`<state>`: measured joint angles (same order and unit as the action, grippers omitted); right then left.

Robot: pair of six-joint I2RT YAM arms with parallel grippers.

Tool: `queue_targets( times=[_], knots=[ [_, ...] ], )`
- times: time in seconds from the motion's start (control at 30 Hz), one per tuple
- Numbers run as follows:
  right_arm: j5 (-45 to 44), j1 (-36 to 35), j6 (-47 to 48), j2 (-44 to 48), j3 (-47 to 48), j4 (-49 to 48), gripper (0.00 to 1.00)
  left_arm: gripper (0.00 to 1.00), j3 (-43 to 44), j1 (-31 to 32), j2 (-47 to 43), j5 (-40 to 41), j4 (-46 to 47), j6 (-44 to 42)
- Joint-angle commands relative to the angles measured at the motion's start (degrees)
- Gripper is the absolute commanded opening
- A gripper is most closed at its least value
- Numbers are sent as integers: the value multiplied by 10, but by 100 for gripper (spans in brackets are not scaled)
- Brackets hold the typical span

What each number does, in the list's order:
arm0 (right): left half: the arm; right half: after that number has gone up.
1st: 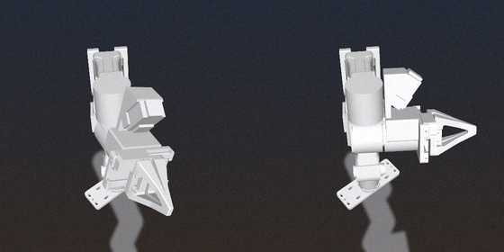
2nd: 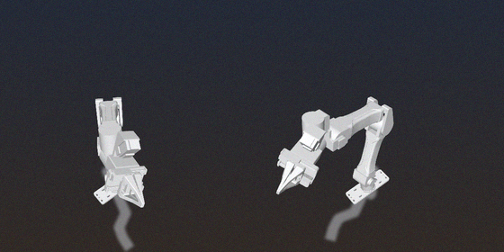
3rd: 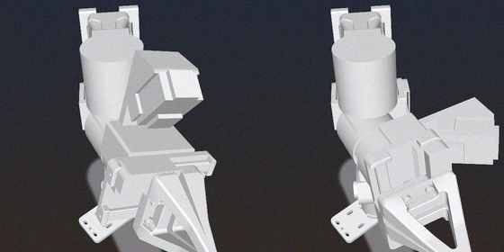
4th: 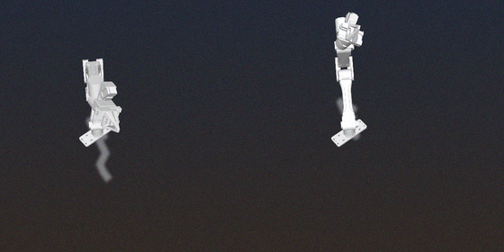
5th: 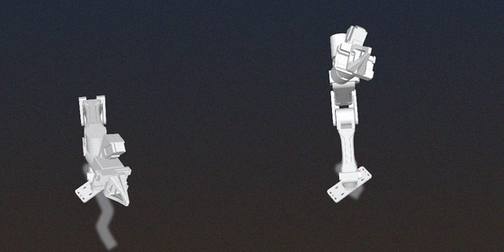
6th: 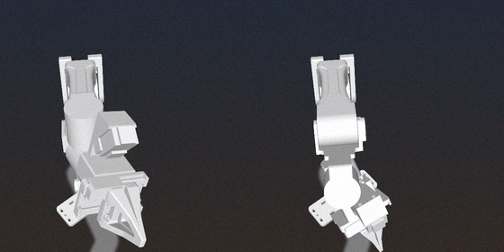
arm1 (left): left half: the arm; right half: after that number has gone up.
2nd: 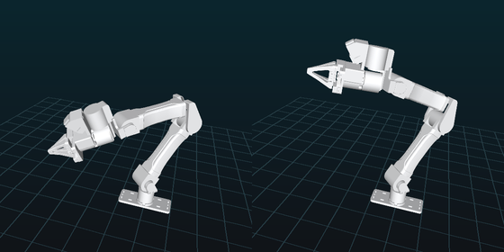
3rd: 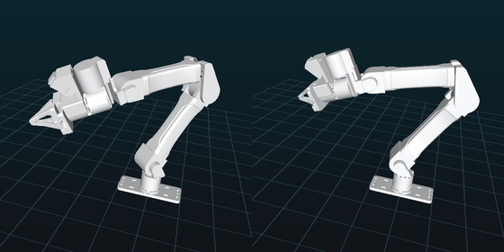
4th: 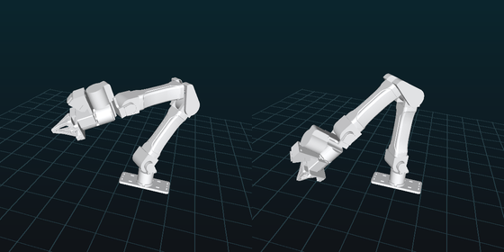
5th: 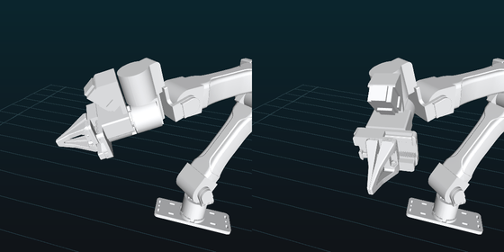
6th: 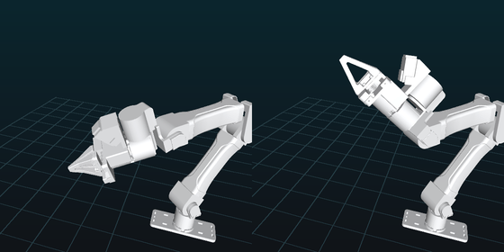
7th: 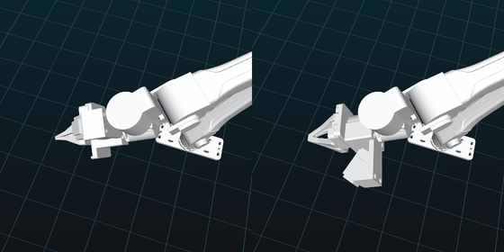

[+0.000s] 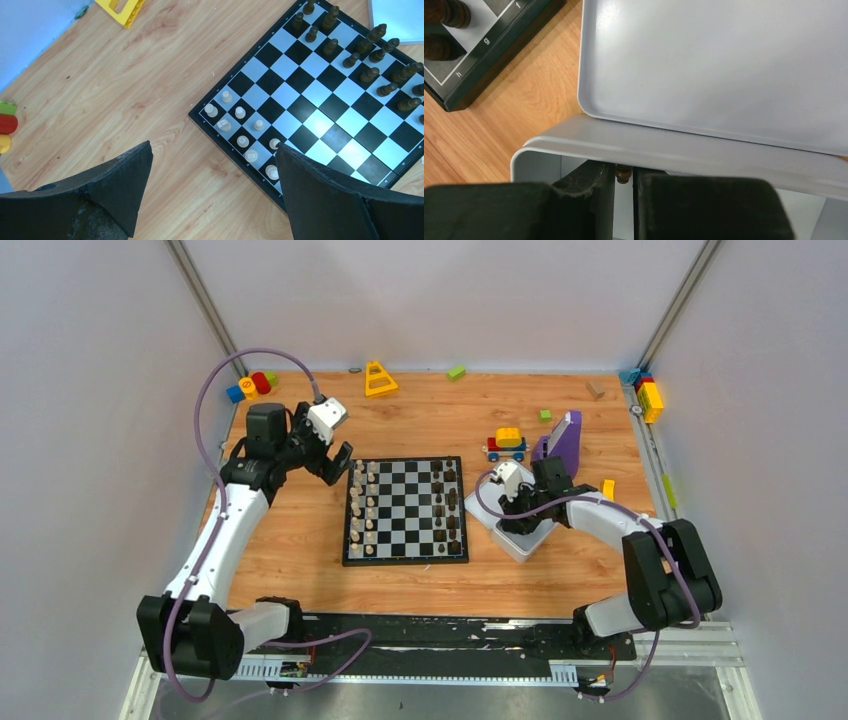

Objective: Set up the chess pieces on the board
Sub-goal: Pick up the chess piece from the storage box, then place the chess piece on the chessboard.

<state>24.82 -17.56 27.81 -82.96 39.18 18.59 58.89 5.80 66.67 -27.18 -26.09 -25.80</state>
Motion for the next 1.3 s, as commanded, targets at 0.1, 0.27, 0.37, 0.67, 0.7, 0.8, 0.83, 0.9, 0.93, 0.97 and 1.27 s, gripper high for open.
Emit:
queue_targets(
  times=[0.1,0.27,0.37,0.67,0.7,0.8,0.83,0.9,0.93,0.97,1.27],
  knots=[
    [20,61,79,68,65,114,0,100,-3,-4,-30,-35,14,-1],
    [46,88,131,98,103,204,0,100,7,-4,-34,-66,11,-6],
    [52,90,141,107,112,231,0,100,14,-4,-31,-86,7,-2],
    [197,90,138,97,218,352,0,95,22,47,-7,-170,27,-2],
    [230,89,130,87,236,363,0,93,24,55,-2,-187,32,-4],
    [316,79,102,54,295,379,0,88,41,111,28,-212,46,-13],
    [339,73,94,41,315,382,0,87,55,125,35,-222,45,-22],
    [378,62,76,17,354,388,0,85,83,164,59,-230,34,-44],
    [397,56,71,5,371,394,0,85,94,188,74,-231,29,-50],
    [410,50,65,-7,388,398,0,84,115,197,90,-234,28,-58],
    [525,31,30,-83,489,441,0,80,225,312,173,-250,-45,-184]
  ],
)
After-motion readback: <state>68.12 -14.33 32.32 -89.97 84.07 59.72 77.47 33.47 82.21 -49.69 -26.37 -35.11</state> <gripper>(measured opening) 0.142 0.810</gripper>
